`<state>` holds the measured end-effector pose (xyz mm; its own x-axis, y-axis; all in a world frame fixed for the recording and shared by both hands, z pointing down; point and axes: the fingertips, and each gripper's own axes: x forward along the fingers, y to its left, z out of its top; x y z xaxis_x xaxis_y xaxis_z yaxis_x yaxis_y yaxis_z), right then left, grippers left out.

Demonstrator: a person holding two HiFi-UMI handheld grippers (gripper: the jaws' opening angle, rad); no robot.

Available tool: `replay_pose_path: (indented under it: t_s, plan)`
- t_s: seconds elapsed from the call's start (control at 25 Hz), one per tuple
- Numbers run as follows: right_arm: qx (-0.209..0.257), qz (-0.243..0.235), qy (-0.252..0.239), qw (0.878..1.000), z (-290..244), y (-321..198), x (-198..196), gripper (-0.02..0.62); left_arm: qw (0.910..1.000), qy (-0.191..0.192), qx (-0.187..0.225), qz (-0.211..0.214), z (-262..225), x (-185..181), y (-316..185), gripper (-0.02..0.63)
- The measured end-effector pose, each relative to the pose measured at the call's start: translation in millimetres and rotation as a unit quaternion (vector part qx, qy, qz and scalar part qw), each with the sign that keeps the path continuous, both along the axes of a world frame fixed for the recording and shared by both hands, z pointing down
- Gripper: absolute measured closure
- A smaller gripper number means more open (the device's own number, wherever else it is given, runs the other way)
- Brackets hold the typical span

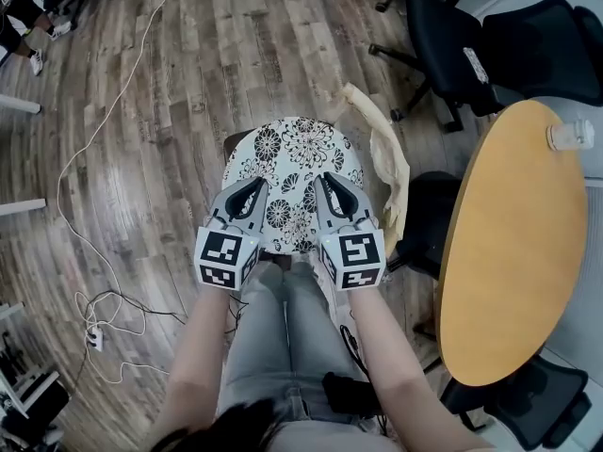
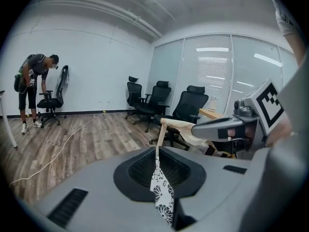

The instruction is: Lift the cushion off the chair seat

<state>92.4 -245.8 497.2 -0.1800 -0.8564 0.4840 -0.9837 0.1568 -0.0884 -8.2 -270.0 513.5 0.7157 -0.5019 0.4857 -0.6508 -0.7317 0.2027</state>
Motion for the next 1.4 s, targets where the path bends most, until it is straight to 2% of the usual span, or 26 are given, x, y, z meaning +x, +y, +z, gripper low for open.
replay_pose_path:
  t_s: [0.04,0.12,0.4,0.6,1.0,1.24,1.4]
  plan:
    - [-0.007,0.002,0.000,1.000,8,-1,-1,0.549,1.0000,0.001,-0.006,0.002,6,-2,-2,0.584]
    - [-0.021,0.005,-0.001,1.000,24,-4,-3,0.473,0.9999,0.001,-0.015,0.004,18,-6,-7,0.553]
    - [-0.070,0.038,0.012,0.997,83,-15,13,0.397,0.9989,-0.015,-0.043,-0.002,71,-26,-27,0.474]
    - [-0.105,0.077,0.017,0.991,128,-14,41,0.368,0.9971,-0.023,-0.073,-0.004,113,-37,-34,0.445]
    - [-0.172,0.114,0.049,0.977,203,-7,79,0.330,0.9910,-0.065,-0.112,-0.034,179,-76,-37,0.382]
    - [-0.221,0.124,0.052,0.966,239,-1,98,0.319,0.9805,-0.091,-0.166,-0.053,217,-102,-29,0.359]
    - [-0.242,0.125,0.063,0.960,255,-1,109,0.319,0.9725,-0.088,-0.206,-0.063,242,-110,-24,0.359]
